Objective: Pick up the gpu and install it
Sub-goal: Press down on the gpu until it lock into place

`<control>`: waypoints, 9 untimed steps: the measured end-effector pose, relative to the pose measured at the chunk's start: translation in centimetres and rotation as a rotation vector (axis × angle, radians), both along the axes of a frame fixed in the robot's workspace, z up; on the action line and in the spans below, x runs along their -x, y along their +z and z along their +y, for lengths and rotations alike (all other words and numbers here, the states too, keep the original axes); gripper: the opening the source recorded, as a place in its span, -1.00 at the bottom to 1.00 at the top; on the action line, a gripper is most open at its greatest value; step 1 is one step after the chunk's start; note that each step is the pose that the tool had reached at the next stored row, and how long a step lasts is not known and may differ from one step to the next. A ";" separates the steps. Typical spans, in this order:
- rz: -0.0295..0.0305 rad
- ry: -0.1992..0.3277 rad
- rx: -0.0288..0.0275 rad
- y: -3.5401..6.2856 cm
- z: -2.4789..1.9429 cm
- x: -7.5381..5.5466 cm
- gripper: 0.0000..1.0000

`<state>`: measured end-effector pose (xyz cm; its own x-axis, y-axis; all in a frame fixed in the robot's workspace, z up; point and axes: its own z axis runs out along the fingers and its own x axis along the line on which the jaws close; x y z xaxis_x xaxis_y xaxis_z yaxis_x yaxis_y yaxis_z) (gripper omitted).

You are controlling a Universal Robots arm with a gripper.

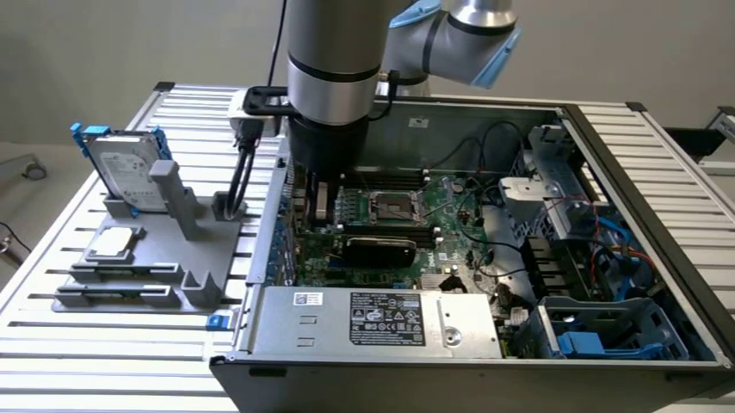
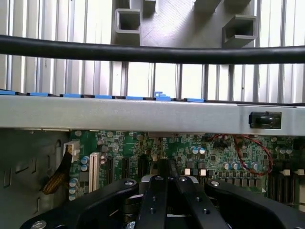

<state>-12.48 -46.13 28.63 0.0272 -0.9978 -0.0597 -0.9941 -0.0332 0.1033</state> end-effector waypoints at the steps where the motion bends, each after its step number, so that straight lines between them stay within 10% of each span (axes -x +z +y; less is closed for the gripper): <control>1: 0.0008 0.000 0.0011 0.10 0.00 0.0 -0.79; 9: 0.0112 0.000 0.0189 0.37 -0.04 0.1 -0.79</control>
